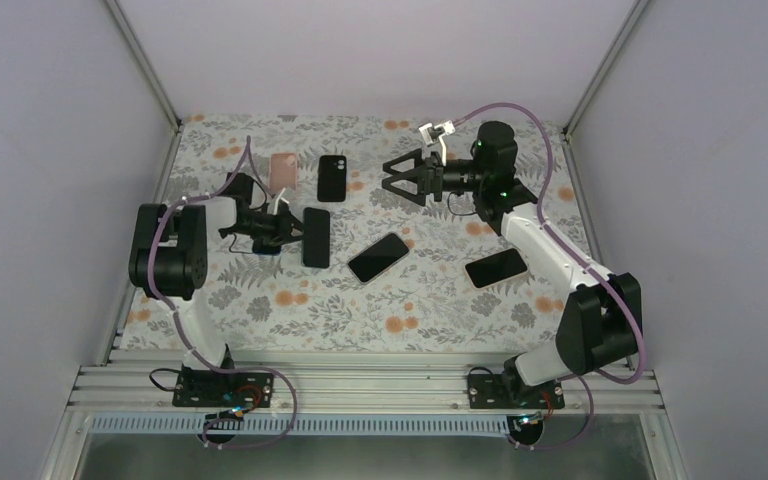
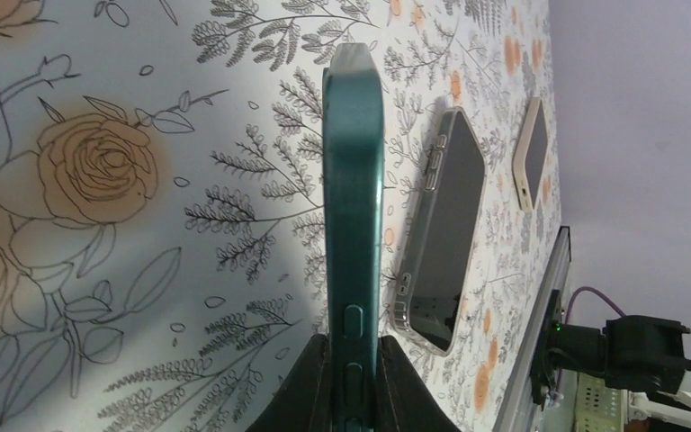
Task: Take the phone out of the phone case
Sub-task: Place the phone at the center of the board, then pick up the phone at the center of the board.
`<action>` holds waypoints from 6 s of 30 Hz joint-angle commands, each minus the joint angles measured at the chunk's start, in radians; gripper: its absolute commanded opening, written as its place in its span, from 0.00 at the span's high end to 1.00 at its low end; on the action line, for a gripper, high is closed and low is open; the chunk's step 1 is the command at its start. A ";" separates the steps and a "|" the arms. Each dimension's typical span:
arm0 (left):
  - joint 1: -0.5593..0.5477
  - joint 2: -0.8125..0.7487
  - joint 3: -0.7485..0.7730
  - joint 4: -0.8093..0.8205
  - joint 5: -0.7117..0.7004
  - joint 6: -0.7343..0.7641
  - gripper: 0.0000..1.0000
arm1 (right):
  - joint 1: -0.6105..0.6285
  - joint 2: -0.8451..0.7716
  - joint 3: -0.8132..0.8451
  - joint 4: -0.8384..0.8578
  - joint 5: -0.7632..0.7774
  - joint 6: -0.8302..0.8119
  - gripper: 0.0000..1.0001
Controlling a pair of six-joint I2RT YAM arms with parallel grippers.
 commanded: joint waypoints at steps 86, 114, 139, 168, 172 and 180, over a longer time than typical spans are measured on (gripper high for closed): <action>-0.663 -0.033 0.301 -0.221 -0.784 0.247 0.00 | -0.238 -0.201 -0.132 -0.065 0.196 -0.074 0.01; -0.778 0.199 0.337 -0.244 -1.020 0.213 0.09 | -0.295 -0.203 -0.136 -0.054 0.207 -0.045 0.00; -0.753 0.050 0.543 -0.171 -1.038 0.134 0.53 | -0.406 -0.180 -0.217 -0.071 0.355 0.074 0.01; -0.762 0.072 0.855 -0.150 -1.004 0.062 0.62 | -0.307 0.002 -0.266 0.049 0.307 0.177 0.18; -0.766 0.071 0.875 -0.153 -0.991 0.066 0.64 | -0.302 0.024 -0.266 0.084 0.293 0.225 0.26; -0.782 0.106 0.924 -0.167 -0.948 0.047 0.66 | -0.297 -0.004 -0.281 0.120 0.304 0.248 0.34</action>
